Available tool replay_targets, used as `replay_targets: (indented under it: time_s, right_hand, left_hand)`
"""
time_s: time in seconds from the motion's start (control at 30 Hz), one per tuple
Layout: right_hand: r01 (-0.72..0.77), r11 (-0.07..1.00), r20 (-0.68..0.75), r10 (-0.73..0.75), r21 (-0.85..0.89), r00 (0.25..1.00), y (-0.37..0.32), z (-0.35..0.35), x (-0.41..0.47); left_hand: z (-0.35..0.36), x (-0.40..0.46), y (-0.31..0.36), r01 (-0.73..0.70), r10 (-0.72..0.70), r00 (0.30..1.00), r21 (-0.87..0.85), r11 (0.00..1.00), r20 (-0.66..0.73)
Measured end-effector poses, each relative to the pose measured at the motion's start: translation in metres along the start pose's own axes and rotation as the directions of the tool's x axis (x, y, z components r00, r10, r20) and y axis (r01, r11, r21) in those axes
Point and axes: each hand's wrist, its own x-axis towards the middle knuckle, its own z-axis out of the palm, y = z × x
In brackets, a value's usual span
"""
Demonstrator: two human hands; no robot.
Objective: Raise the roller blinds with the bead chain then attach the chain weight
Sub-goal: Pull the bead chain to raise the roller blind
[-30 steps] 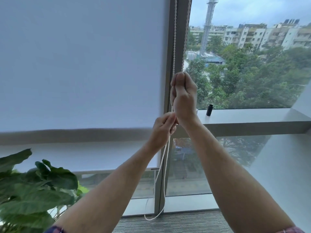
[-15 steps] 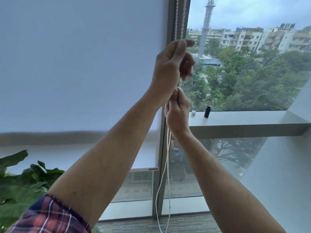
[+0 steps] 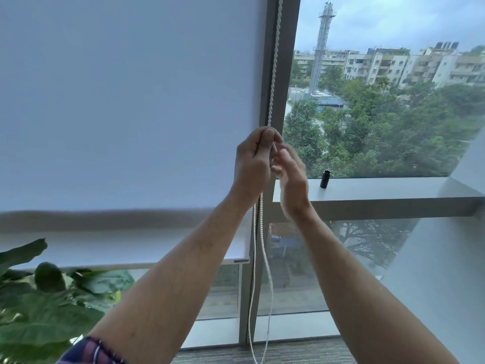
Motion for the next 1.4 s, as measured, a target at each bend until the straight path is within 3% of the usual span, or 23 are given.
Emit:
replay_targets:
  time_s: [0.23, 0.43, 0.63, 0.77, 0.9, 1.0, 1.07, 1.3, 1.4]
  right_hand:
    - [0.092, 0.993, -0.057, -0.088, 0.075, 0.994, -0.059, 0.022, 0.045]
    - [0.151, 0.988, -0.125, -0.148, 0.015, 0.981, -0.053, 0.039, 0.047]
    - [0.213, 0.972, -0.137, -0.225, -0.098, 0.965, -0.035, 0.034, 0.038]
    - [0.149, 0.979, -0.149, -0.169, -0.139, 0.974, -0.004, 0.029, 0.014]
    - [0.071, 0.985, -0.132, -0.092, -0.154, 0.987, 0.024, 0.021, -0.005]
    - [0.015, 0.988, -0.133, -0.036, -0.152, 0.990, 0.034, 0.020, -0.015]
    - [0.017, 0.989, -0.129, -0.037, -0.146, 0.991, 0.035, 0.020, -0.021]
    - [-0.091, 0.993, -0.002, 0.091, 0.069, 0.996, 0.027, 0.016, -0.022]
    - [-0.055, 0.990, -0.008, 0.057, 0.129, 0.998, 0.018, 0.011, -0.012]
  left_hand:
    - [-0.004, -0.027, -0.035, 0.130, -0.129, 0.992, 0.041, 0.991, -0.015]
    - [-0.006, -0.038, -0.043, 0.162, -0.164, 0.986, 0.091, 0.983, 0.010]
    - [-0.023, -0.031, -0.038, 0.186, -0.197, 0.968, 0.084, 0.979, 0.158]
    - [-0.026, -0.018, -0.024, 0.184, -0.184, 0.978, 0.006, 0.983, 0.097]
    - [-0.018, 0.005, 0.003, 0.061, -0.052, 0.995, -0.104, 0.993, 0.082]
    - [-0.002, 0.025, 0.026, -0.014, 0.023, 0.992, -0.075, 0.997, 0.122]
    - [0.007, 0.033, 0.031, -0.031, 0.035, 0.996, -0.059, 0.998, 0.080]
    - [0.016, 0.025, 0.028, -0.054, 0.053, 0.998, -0.049, 0.997, -0.021]
    - [0.016, 0.026, 0.030, -0.059, 0.058, 0.997, -0.037, 0.998, -0.043]
